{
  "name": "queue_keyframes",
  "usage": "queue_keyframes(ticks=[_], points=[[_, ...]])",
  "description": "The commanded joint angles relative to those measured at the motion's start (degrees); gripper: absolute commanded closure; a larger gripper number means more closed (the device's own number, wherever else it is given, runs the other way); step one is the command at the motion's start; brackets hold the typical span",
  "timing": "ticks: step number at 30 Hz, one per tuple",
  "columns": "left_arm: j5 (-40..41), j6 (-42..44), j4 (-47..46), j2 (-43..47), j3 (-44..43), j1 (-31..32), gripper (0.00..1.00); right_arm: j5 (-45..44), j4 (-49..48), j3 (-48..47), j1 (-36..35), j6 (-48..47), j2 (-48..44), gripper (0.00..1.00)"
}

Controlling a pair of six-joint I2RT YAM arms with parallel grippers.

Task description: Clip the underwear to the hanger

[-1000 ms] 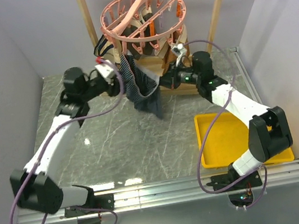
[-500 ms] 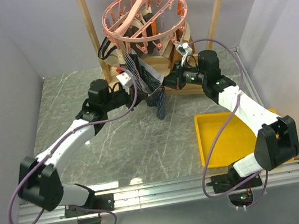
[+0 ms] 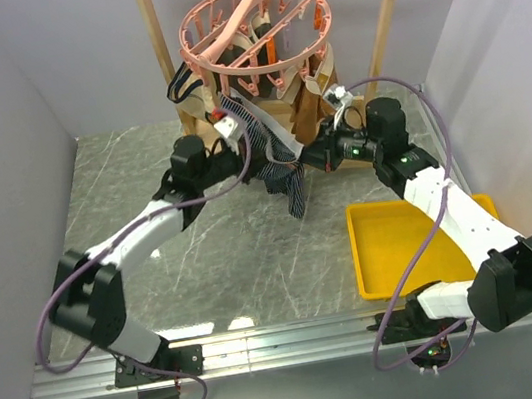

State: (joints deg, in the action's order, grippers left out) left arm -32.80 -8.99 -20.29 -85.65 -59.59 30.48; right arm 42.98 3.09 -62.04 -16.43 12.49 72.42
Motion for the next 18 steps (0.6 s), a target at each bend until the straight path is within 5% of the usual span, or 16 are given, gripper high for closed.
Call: queue_keyframes(ticks=[1, 12, 18], points=[[2.91, -5.24, -8.25, -6.61, -7.02, -0.07, 0.96, 0.7, 1.65, 1.39, -1.32, -4.3, -2.02, 1.0], [5.47, -6.65, -7.74, -15.6, -15.99, 1.42, 0.96, -4.3, -3.0, 3.07, -11.51, -6.51, 2.44, 1.0], [3.45, -6.47, -5.31, -16.83, -17.47, 0.46, 0.88, -19.55, -6.69, 0.97, -12.14, -3.63, 13.14, 1.0]])
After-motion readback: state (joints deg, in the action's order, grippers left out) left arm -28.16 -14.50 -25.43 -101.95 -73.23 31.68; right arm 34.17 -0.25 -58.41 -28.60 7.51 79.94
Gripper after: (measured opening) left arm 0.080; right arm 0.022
